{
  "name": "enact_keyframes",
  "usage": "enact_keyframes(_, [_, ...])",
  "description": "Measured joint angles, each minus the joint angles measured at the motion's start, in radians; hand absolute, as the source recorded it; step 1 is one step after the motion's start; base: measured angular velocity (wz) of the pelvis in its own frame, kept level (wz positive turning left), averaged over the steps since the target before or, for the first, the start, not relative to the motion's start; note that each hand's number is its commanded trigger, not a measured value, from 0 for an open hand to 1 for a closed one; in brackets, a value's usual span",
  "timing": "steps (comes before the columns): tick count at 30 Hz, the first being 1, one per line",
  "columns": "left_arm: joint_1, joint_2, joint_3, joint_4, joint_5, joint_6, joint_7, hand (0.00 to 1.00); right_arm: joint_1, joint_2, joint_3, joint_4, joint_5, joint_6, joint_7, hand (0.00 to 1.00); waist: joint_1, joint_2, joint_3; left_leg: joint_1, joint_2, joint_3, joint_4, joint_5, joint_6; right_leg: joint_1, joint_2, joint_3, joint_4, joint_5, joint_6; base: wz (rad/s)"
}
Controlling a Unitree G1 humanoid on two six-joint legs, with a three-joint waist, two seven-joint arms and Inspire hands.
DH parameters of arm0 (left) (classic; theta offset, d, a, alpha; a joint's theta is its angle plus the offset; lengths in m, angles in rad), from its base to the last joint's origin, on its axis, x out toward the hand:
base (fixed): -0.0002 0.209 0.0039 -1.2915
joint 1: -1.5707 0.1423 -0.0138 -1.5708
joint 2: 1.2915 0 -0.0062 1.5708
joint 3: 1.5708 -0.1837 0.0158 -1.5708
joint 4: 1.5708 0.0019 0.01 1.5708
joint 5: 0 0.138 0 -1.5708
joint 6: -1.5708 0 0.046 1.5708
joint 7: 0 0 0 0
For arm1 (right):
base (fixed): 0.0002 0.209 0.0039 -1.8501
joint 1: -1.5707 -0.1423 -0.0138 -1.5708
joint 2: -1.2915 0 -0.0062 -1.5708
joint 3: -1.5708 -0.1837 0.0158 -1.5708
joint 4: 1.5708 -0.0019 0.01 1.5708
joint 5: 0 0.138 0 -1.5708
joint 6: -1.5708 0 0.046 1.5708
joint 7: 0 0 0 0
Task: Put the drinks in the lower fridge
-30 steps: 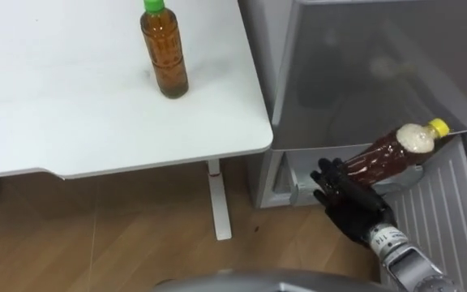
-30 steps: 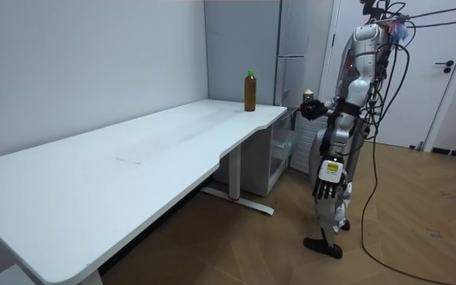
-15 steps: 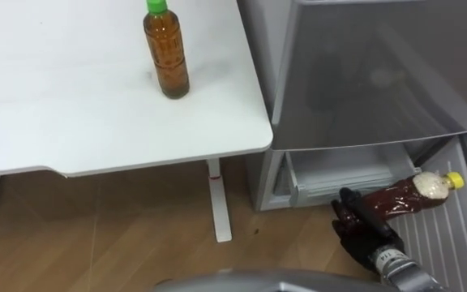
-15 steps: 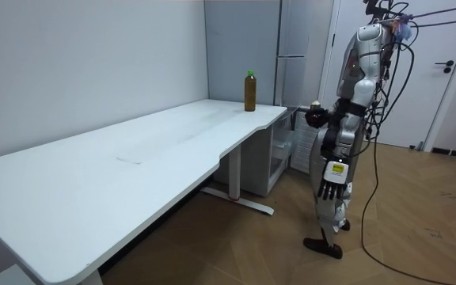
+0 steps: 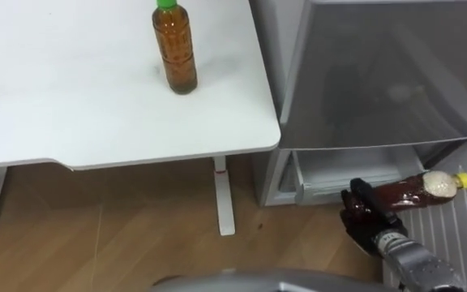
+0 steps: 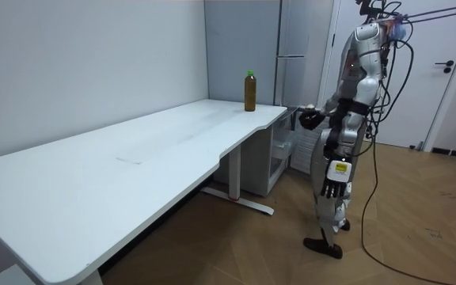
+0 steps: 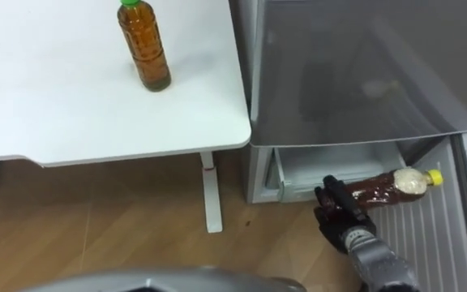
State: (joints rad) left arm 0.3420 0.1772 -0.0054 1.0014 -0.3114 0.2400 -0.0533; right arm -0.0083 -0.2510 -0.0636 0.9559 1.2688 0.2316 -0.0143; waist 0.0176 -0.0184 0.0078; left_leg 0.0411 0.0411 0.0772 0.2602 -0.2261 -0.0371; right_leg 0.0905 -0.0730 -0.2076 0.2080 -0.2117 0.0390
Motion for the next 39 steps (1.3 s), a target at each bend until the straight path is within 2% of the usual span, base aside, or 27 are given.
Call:
enact_keyframes(3, [-0.037,0.005,-0.008,0.015,0.002,0.004,-0.004,0.0,-0.101,-0.022,0.0,0.07,0.0,0.0,-0.001,1.0,-0.004,0.005,0.0046,-0.077,0.0,-0.008,0.034,0.001,0.002,-0.075,-0.005,-0.006,0.041,-0.001,-0.003,0.08])
enact_keyframes(4, [-0.067,0.011,-0.018,0.024,-0.001,0.005,-0.004,0.0,-0.156,-0.03,0.0,0.11,-0.002,0.0,-0.001,1.0,-0.006,0.005,0.0064,-0.117,0.0,-0.01,0.054,0.002,0.004,-0.115,-0.008,-0.005,0.064,-0.003,-0.005,0.0])
enact_keyframes(6, [-0.126,0.02,-0.023,0.057,-0.001,0.007,0.001,0.0,-0.267,-0.044,-0.001,0.184,-0.01,-0.004,0.004,1.0,-0.008,0.006,0.0134,-0.21,0.001,-0.015,0.107,0.003,0.004,-0.204,-0.017,-0.008,0.128,-0.008,-0.012,0.02])
enact_keyframes(7, [-0.147,0.026,-0.031,0.072,-0.001,0.006,0.003,0.0,-0.293,-0.046,-0.001,0.204,-0.008,-0.009,0.006,1.0,-0.006,0.004,0.0182,-0.233,0.002,-0.017,0.122,0.003,0.004,-0.229,-0.018,-0.008,0.144,-0.009,-0.013,0.07])
enact_keyframes(8, [-0.189,0.037,-0.045,0.109,-0.001,0.002,0.004,0.0,-0.33,-0.046,-0.001,0.238,-0.011,-0.018,0.007,1.0,0.004,-0.005,0.0237,-0.276,0.003,-0.025,0.141,0.004,0.006,-0.277,-0.02,-0.01,0.176,-0.011,-0.017,0.05])
enact_keyframes(9, [-0.231,0.047,-0.065,0.135,-0.002,-0.002,0.007,0.0,-0.351,-0.051,0.001,0.251,-0.011,-0.022,0.008,1.0,0.021,-0.014,0.0295,-0.326,0.003,-0.028,0.172,0.004,0.007,-0.329,-0.024,-0.01,0.215,-0.015,-0.023,0.08])
enact_keyframes(12, [-0.297,0.06,-0.138,0.138,-0.002,-0.009,0.035,0.0,-0.399,-0.064,0.014,0.28,-0.009,-0.026,0.013,1.0,0.047,-0.016,0.0326,-0.47,0.003,-0.037,0.266,0.001,0.012,-0.469,-0.036,-0.01,0.312,-0.028,-0.031,0.06])
enact_keyframes(14, [-0.334,0.063,-0.158,0.139,-0.007,-0.013,0.057,0.0,-0.428,-0.065,0.028,0.31,-0.007,-0.027,0.015,1.0,0.055,-0.017,0.0358,-0.55,-0.002,-0.047,0.317,-0.001,0.017,-0.551,-0.046,-0.01,0.376,-0.042,-0.037,0.1])
enact_keyframes(16, [-0.377,0.068,-0.156,0.141,-0.057,-0.037,0.083,0.0,-0.447,-0.069,0.049,0.332,-0.022,-0.028,0.016,1.0,0.077,-0.027,0.0419,-0.629,-0.004,-0.043,0.392,-0.013,0.023,-0.639,-0.061,0.005,0.467,-0.076,-0.043,0.08])
enact_keyframes(17, [-0.4,0.067,-0.155,0.145,-0.083,-0.061,0.094,0.0,-0.452,-0.072,0.051,0.331,-0.041,-0.028,0.016,1.0,0.09,-0.031,0.0446,-0.682,-0.007,-0.044,0.438,-0.023,0.023,-0.698,-0.071,0.01,0.531,-0.097,-0.043,0.0])
enact_keyframes(18, [-0.414,0.067,-0.155,0.145,-0.09,-0.074,0.097,0.0,-0.454,-0.075,0.051,0.331,-0.045,-0.028,0.016,1.0,0.097,-0.032,0.0448,-0.708,-0.007,-0.046,0.464,-0.029,0.021,-0.725,-0.073,0.012,0.559,-0.106,-0.04,0.05])
enact_keyframes(20, [-0.46,0.067,-0.157,0.146,-0.115,-0.113,0.111,0.0,-0.482,-0.08,0.054,0.331,-0.044,-0.028,0.006,1.0,0.1,-0.034,0.0464,-0.8,-0.016,-0.05,0.54,-0.039,0.017,-0.82,-0.098,0.013,0.655,-0.129,-0.054,0.1])
enact_keyframes(23, [-0.467,0.067,-0.159,0.125,-0.181,-0.137,0.118,0.0,-0.513,-0.11,0.081,0.328,-0.033,-0.032,-0.005,1.0,0.102,-0.035,0.0466,-0.887,-0.02,-0.043,0.617,-0.046,0.026,-0.916,-0.121,0.022,0.746,-0.14,-0.068,0.02])
enact_keyframes(26, [-0.471,0.069,-0.163,0.117,-0.228,-0.139,0.144,0.0,-0.541,-0.151,0.087,0.328,-0.008,-0.047,-0.032,1.0,0.118,-0.036,0.0466,-0.97,-0.018,-0.037,0.683,-0.05,0.033,-1.005,-0.12,0.043,0.811,-0.14,-0.068,-0.04])
enact_keyframes(32, [-0.427,0.087,-0.176,0.118,-0.236,-0.138,0.174,0.0,-0.608,-0.213,0.102,0.326,-0.004,-0.067,-0.068,1.0,0.137,-0.037,0.046,-1.117,-0.017,-0.027,0.842,-0.096,0.042,-1.162,-0.122,0.084,0.959,-0.162,-0.069,-0.11])
enact_keyframes(34, [-0.411,0.092,-0.188,0.117,-0.23,-0.138,0.181,0.0,-0.61,-0.222,0.121,0.325,0.007,-0.08,-0.073,1.0,0.14,-0.037,0.0457,-1.144,-0.017,-0.025,0.878,-0.108,0.043,-1.189,-0.12,0.096,0.993,-0.172,-0.063,0.0])
enact_keyframes(39, [-0.395,0.109,-0.206,0.113,-0.227,-0.137,0.18,0.0,-0.621,-0.232,0.13,0.323,0.017,-0.086,-0.088,1.0,0.15,-0.037,0.0451,-1.206,-0.02,-0.022,0.959,-0.129,0.054,-1.247,-0.136,0.105,1.075,-0.2,-0.059,0.07])
